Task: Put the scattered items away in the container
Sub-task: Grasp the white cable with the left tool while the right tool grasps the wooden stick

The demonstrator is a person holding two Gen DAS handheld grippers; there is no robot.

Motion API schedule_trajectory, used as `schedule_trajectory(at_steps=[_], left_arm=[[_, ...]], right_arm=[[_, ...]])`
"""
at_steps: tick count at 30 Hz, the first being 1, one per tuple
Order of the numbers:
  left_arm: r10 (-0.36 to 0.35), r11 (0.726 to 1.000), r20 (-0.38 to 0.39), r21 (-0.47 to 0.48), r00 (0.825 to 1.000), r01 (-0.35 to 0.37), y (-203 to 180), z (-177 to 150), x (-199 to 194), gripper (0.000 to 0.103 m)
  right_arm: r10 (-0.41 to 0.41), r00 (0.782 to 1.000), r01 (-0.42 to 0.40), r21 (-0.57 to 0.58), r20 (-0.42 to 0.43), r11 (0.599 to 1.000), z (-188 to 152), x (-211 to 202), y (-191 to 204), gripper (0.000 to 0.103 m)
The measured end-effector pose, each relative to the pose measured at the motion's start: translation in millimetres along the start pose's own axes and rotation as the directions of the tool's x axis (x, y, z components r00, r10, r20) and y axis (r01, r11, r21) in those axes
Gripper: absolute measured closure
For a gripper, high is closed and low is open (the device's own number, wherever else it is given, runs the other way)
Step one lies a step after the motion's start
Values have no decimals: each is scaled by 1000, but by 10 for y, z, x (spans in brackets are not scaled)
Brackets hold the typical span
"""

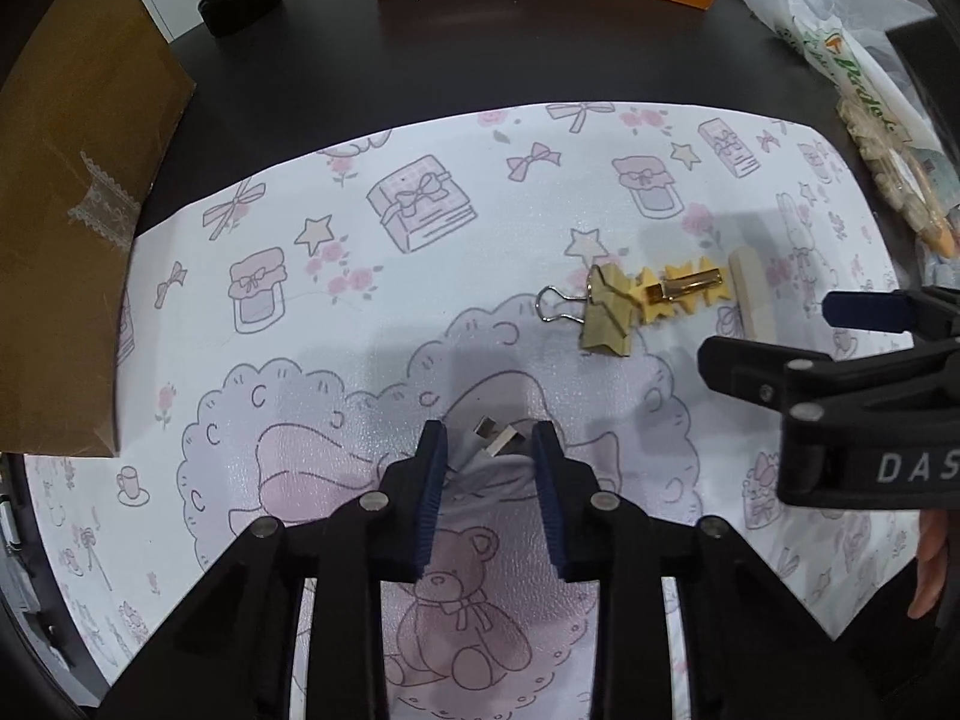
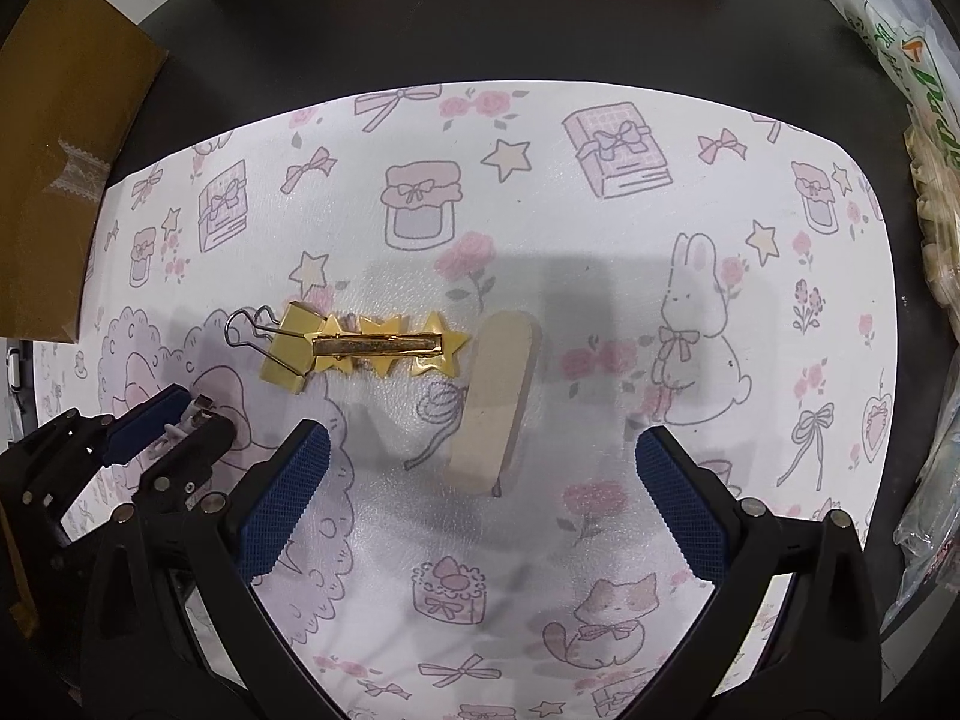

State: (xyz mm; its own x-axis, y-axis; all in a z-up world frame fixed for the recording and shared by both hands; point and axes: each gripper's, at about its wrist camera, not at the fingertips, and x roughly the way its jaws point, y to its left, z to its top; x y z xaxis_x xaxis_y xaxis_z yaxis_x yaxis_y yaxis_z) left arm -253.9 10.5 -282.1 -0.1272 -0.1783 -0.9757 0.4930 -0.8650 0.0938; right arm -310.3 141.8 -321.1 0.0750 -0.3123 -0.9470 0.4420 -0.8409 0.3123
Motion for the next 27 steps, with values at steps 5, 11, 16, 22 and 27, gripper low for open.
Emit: schedule_trajectory(at_steps=[5,11,16,22,27], left_arm=[[-58,998,-18,-37,998,57,115,-9,-17,77],[-72,996,-21,-53,997,71,191,20,-14,82],[-74,996,-17,-58,997,73,115,11,-15,83],[-87,995,-21,-58,996,86,144,-18,-45,83],[-87,994,-20,-63,996,86,128,-8,-39,83]], right_arm=[[-2,1000,2,-4,-2,1000,-24,-3,5,0],[-1,1000,1,-4,-4,1000,-55,18,18,0],[-2,1000,2,1,-11,1000,-90,84,45,0],[-30,1000,30,8,-7,1000,-118,100,14,11],[-89,996,89,4,18,996,-124,32,-13,52]])
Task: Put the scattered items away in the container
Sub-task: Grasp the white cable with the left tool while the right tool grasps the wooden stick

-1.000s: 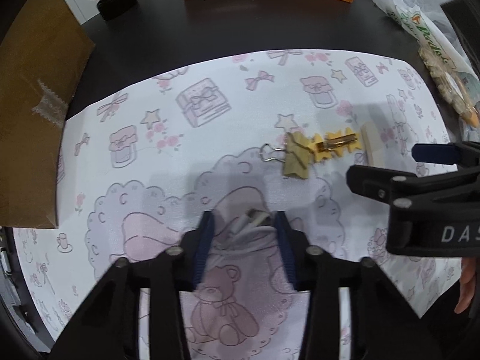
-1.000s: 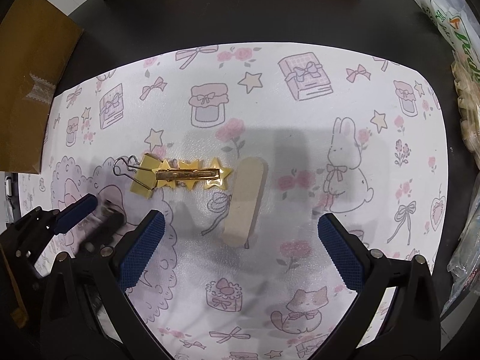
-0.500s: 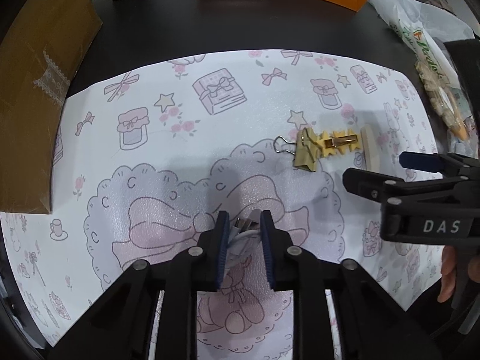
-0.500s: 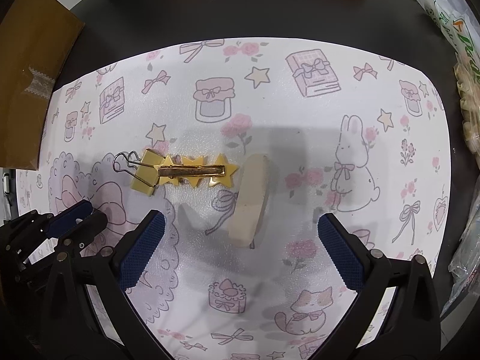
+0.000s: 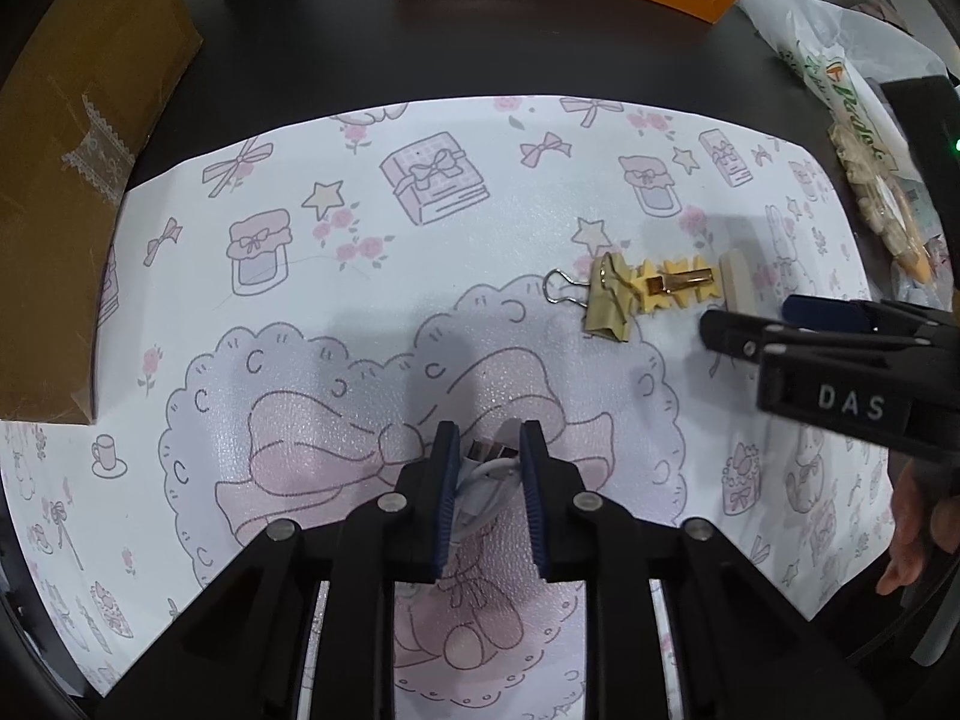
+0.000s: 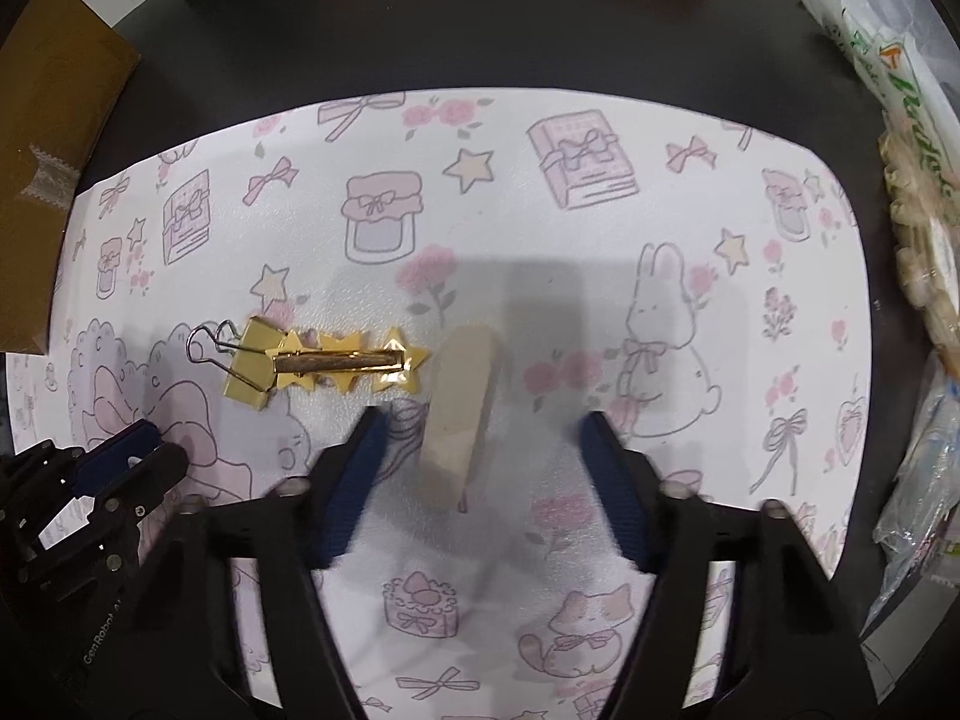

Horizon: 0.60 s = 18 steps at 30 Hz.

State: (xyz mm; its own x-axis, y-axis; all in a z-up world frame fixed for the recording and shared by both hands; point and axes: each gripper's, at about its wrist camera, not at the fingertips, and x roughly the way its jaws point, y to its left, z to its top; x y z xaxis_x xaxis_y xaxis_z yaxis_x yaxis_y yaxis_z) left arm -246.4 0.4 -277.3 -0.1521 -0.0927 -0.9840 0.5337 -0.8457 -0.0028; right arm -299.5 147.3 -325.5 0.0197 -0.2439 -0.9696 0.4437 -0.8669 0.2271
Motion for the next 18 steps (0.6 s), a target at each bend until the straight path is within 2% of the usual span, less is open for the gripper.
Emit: schedule_trajectory(at_steps=[1,2,3,18], left_arm=[[0,1000,-1,0,1000,0,-3,0,0,83],[0,1000,-1,0,1000,0,-6,-1,0,83],[0,1000,-2,1,1000,0,-9,-2,0,83],[4,1000,14,-4,1000,-4,46,-13,-131,85]], right_arm=[[-7,1000,7,-1,0,1000,0,-11,0,66],[-12,1000,12,-3,-2,1000,-1,-21,1,73],[-18,1000,18,-4,-3,1000,-1,-32,3,86],[0,1000,0,-1,8,1000,-108,-96,2,86]])
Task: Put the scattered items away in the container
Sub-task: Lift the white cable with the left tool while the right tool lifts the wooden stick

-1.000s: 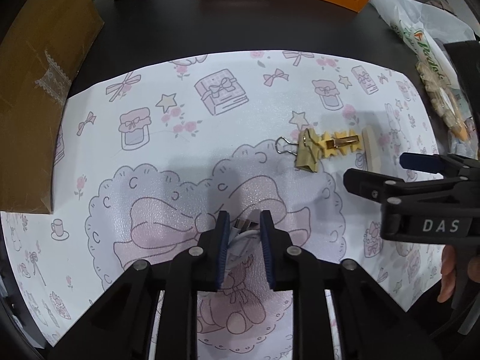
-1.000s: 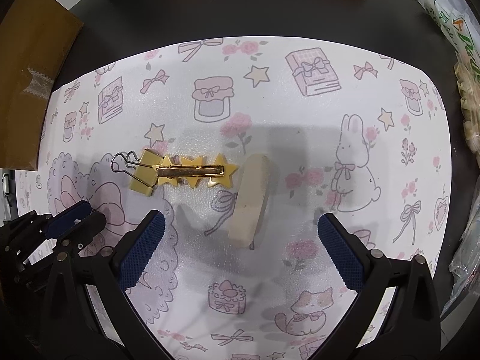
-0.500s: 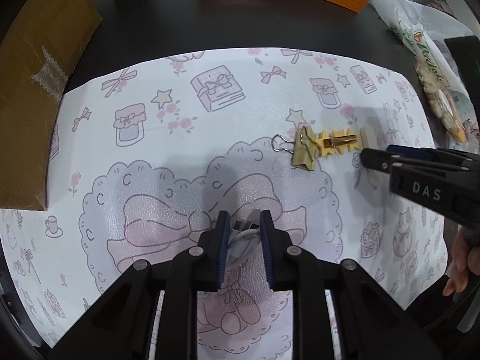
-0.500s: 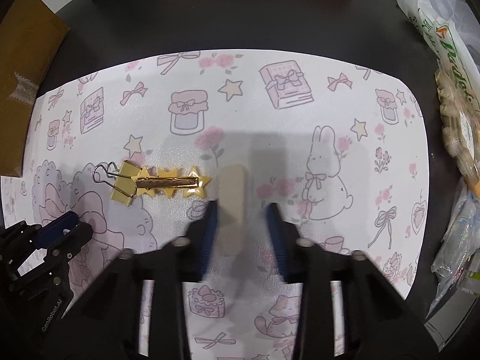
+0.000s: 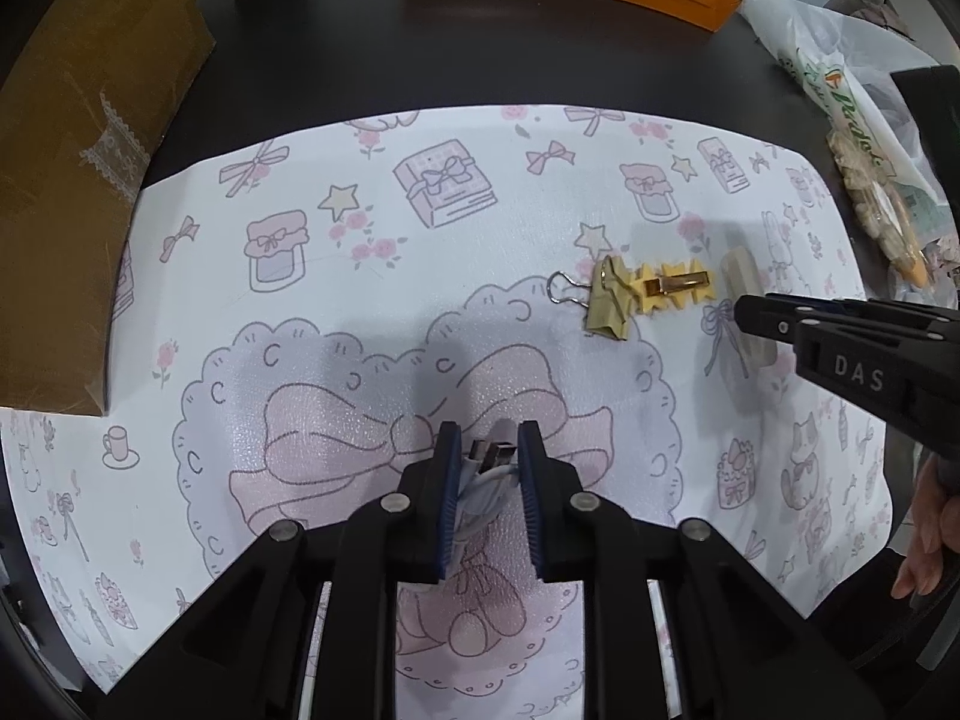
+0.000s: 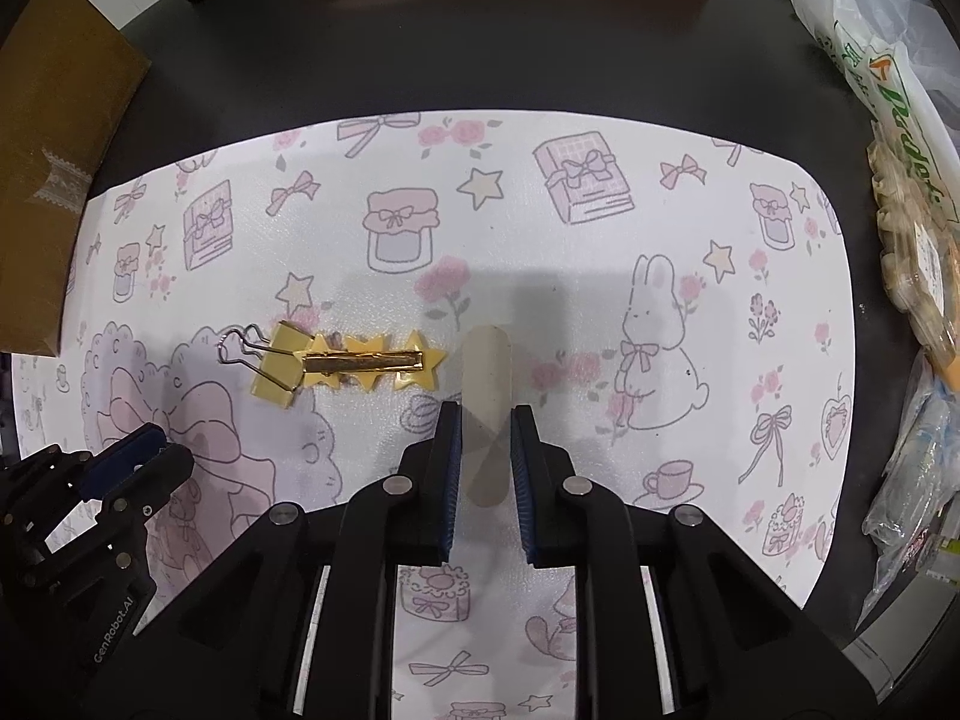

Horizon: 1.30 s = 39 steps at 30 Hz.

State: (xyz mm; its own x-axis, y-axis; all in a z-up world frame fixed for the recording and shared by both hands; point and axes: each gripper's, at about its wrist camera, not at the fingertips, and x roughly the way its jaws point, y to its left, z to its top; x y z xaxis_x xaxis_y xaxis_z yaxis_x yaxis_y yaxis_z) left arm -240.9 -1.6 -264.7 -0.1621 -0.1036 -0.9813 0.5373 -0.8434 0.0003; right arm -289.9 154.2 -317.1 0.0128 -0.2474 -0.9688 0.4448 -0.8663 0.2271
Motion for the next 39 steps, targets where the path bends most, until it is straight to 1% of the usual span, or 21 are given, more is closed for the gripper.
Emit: schedule_trajectory(at_steps=[9,17,20,23,26,30,39], left_arm=[[-3,1000,35,7,999,3,21,7,-213,88],[2,1000,72,16,997,-3,4,-19,-431,88],[5,1000,83,16,997,-6,-11,-26,-494,88],[8,1000,92,22,996,-11,-51,-38,-548,88],[11,1000,102,25,995,-13,-86,-40,-597,88],[11,1000,117,26,993,-15,-139,-32,-652,88],[2,999,145,44,989,-9,-271,-41,-782,88]], right_arm=[[20,999,-20,-2,42,1000,-73,-195,-60,86],[35,998,-34,-20,59,999,-129,-282,-55,86],[43,996,-42,-25,72,999,-230,-222,1,86],[50,995,-47,-28,85,998,-153,-258,92,86],[56,994,-53,-30,97,998,140,-454,191,86],[63,992,-59,-36,108,998,134,-566,236,86],[82,986,-77,-38,144,996,55,-764,165,86]])
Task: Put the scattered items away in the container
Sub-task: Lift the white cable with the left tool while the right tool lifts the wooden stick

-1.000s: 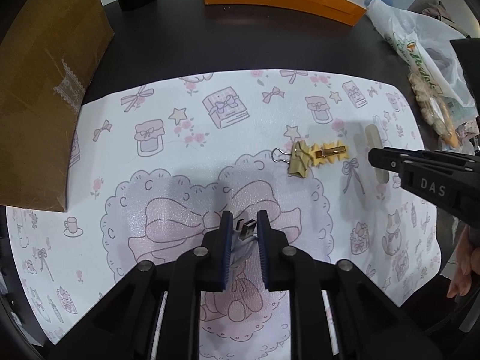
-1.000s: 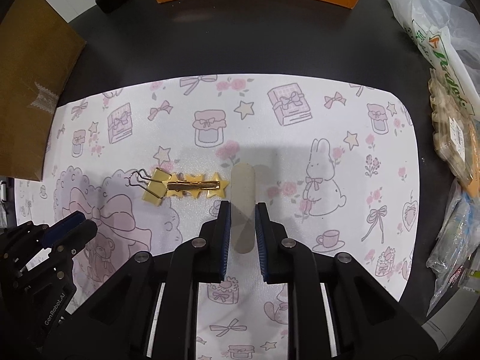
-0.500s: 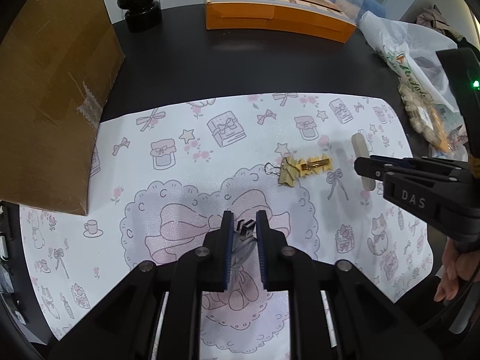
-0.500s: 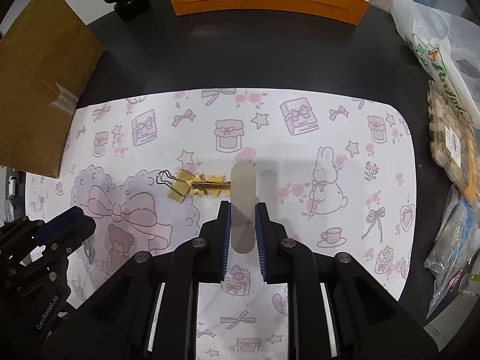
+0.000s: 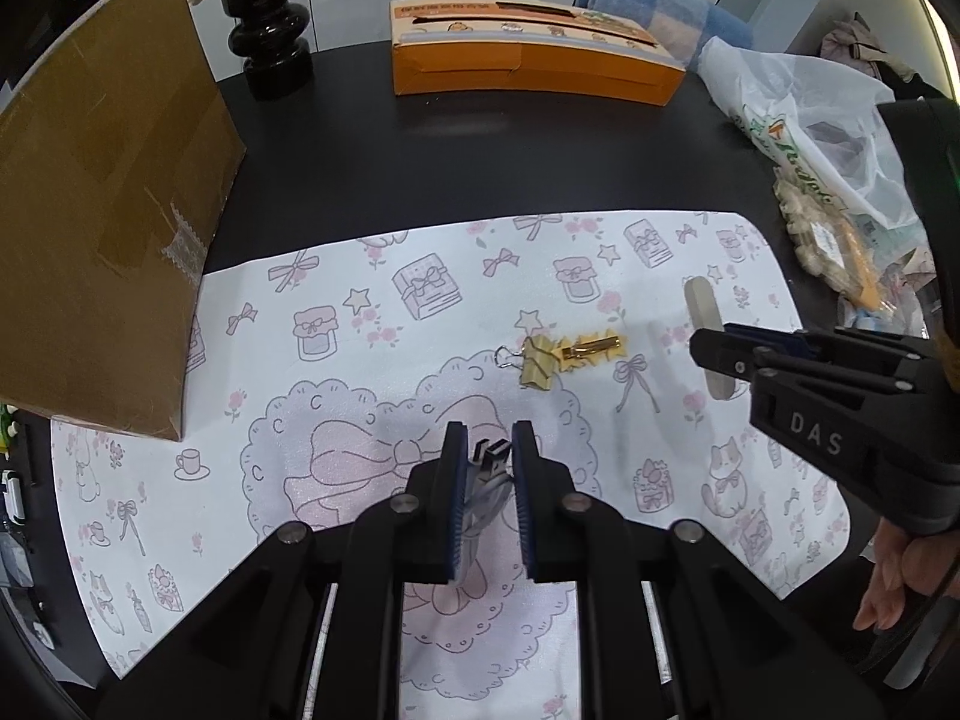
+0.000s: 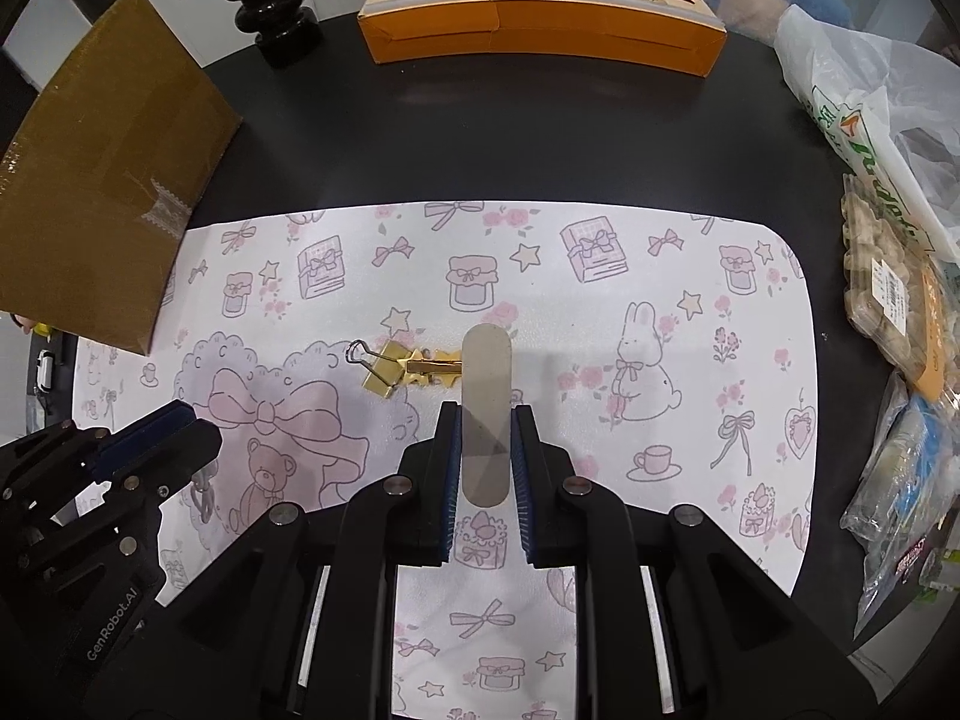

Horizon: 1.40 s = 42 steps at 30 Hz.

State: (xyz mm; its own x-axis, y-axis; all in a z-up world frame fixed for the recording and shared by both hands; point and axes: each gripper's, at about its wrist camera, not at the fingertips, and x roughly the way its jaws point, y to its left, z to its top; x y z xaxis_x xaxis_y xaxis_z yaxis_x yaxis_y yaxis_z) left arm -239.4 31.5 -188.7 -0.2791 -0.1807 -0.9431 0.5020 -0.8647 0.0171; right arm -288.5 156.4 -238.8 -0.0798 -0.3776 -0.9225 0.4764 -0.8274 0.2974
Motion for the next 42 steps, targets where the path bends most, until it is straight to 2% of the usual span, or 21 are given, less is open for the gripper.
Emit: schedule_trajectory(at_steps=[21,29,35,42], left_arm=[[-8,1000,36,17,999,7,-27,-32,-214,88],[-19,1000,56,-7,998,20,162,-36,-384,88],[-15,1000,67,-18,998,16,301,-11,-510,88],[-9,999,89,-30,996,11,493,154,-805,88]], right_arm=[[22,999,-22,16,39,1000,-148,-167,13,86],[54,996,-55,12,68,998,-178,-301,164,86],[67,993,-67,-3,95,998,-68,-460,330,86],[78,992,-77,-14,98,997,38,-645,517,86]])
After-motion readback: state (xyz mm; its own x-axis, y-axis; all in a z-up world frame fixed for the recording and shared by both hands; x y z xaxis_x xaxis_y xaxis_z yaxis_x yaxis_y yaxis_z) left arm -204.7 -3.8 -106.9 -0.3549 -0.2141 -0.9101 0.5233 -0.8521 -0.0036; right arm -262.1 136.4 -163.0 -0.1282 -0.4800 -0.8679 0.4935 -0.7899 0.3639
